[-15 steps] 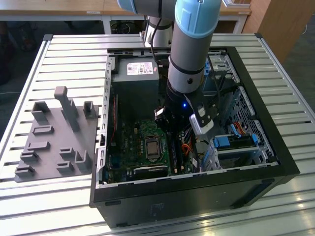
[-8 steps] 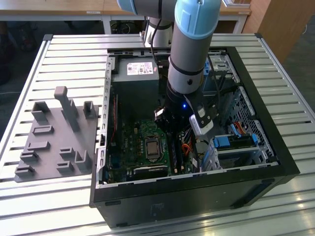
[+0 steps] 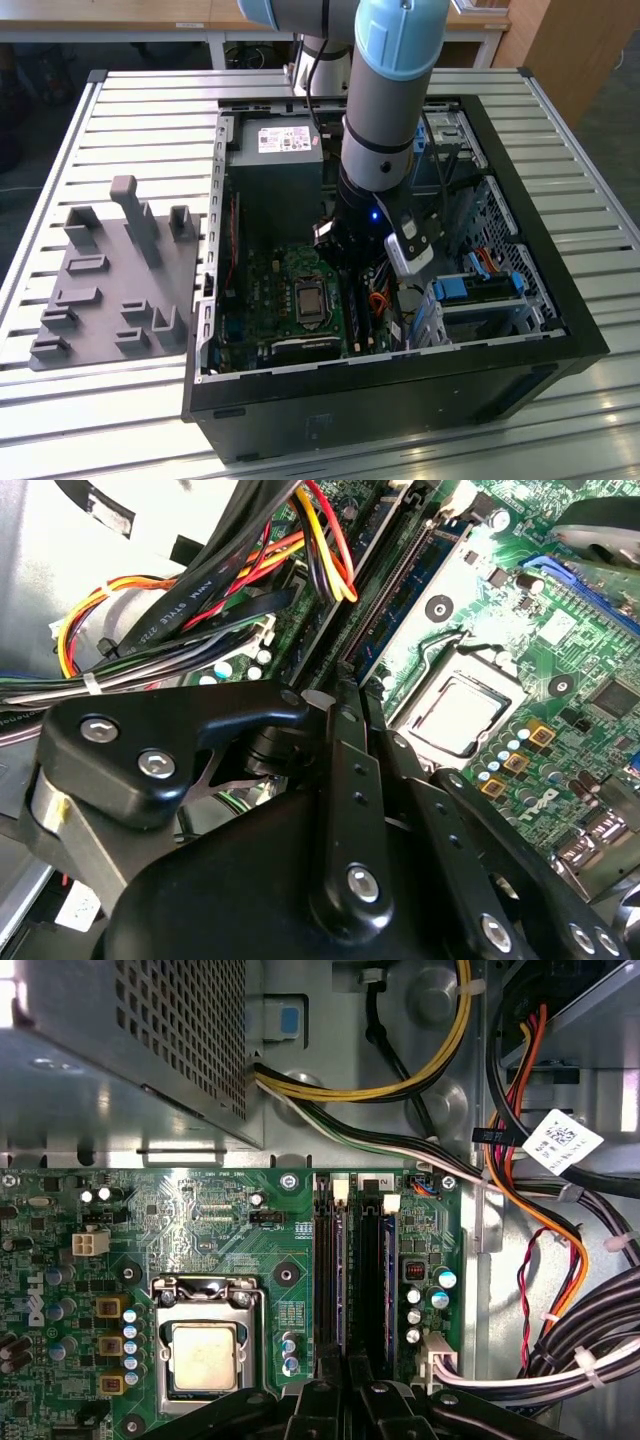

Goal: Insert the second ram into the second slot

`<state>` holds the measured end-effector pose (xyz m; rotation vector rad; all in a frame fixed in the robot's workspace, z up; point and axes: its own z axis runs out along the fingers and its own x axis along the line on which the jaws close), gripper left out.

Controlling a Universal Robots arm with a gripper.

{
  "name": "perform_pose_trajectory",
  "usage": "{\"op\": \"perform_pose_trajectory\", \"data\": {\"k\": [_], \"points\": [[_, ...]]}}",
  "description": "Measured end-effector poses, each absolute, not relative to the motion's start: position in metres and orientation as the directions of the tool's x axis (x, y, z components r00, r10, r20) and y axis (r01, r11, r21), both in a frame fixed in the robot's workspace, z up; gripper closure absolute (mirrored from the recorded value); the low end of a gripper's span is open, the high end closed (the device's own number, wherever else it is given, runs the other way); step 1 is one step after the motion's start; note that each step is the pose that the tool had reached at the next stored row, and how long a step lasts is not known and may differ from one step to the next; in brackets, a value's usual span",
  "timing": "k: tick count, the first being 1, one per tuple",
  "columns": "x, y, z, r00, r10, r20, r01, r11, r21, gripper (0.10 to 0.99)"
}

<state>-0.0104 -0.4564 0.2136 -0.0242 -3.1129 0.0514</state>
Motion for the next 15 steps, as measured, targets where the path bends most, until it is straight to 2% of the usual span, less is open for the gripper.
{"op": "perform_pose_trajectory", "data": {"k": [15], "points": [[-0.0104,-0.4565,0.2102,-0.999,0.016,0.028,0.015,0.999,-0.033,0.945]]}}
